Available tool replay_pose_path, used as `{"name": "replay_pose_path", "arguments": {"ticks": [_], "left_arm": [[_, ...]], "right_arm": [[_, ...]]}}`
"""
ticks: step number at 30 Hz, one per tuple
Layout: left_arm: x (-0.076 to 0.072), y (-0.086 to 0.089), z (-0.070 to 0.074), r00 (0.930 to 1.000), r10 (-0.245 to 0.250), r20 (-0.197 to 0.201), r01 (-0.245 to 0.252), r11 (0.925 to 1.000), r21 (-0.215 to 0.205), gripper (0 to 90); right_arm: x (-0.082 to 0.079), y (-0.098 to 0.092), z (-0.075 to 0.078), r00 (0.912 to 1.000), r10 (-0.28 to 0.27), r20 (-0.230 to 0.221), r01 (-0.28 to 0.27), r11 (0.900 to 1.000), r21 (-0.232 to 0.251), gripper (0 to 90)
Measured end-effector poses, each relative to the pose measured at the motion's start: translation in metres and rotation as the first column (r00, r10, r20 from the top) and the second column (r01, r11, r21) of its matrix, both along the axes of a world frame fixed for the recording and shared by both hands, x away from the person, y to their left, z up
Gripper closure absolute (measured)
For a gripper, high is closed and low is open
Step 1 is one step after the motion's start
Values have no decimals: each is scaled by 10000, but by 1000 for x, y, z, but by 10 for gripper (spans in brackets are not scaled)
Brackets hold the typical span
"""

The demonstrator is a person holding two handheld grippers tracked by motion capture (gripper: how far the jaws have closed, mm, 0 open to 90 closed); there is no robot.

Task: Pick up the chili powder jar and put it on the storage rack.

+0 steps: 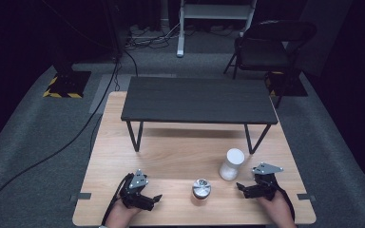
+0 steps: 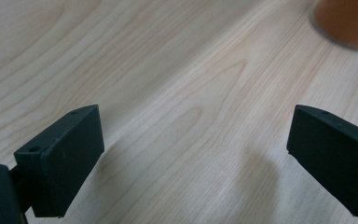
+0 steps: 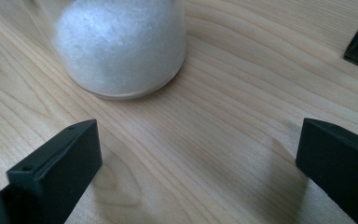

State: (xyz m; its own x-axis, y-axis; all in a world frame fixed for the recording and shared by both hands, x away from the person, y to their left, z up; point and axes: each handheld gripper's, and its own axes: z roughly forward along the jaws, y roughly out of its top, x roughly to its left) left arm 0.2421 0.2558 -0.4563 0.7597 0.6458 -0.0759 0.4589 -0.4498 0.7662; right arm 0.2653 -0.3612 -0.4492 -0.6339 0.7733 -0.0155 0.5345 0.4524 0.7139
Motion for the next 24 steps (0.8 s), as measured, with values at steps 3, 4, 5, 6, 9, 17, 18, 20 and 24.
{"name": "replay_pose_path", "arguments": {"ticks": [3,4,5,6,9,17,18,20,24], "left_arm": [[-7,1,1,9989,19,475,-5,9995,-304,38],[-9,2,0,9980,40,626,-13,9991,-430,33],[-12,2,1,9969,62,782,-21,9986,-525,29],[-14,3,0,9956,87,934,-27,9980,-639,23],[-20,4,0,9908,201,1342,-68,9951,-989,2],[-32,6,0,9775,293,2090,11,9895,-1442,0],[-32,7,-1,9765,293,2134,31,9887,-1497,1],[-34,7,-1,9743,301,2233,53,9877,-1562,0],[-35,8,-2,9723,303,2319,102,9851,-1716,0]], "right_arm": [[0,0,0,10000,0,0,0,10000,0,0],[0,0,0,10000,0,-1,0,10000,0,0],[0,0,0,10000,0,0,0,10000,0,0],[0,0,0,10000,1,0,-1,10000,0,0],[0,0,0,10000,2,2,-2,10000,-2,0],[0,0,0,10000,0,1,0,10000,1,0],[0,0,0,10000,-1,1,1,10000,-1,0],[0,0,0,10000,1,0,-1,10000,-1,0],[0,0,0,10000,0,-1,0,10000,0,0]]}}
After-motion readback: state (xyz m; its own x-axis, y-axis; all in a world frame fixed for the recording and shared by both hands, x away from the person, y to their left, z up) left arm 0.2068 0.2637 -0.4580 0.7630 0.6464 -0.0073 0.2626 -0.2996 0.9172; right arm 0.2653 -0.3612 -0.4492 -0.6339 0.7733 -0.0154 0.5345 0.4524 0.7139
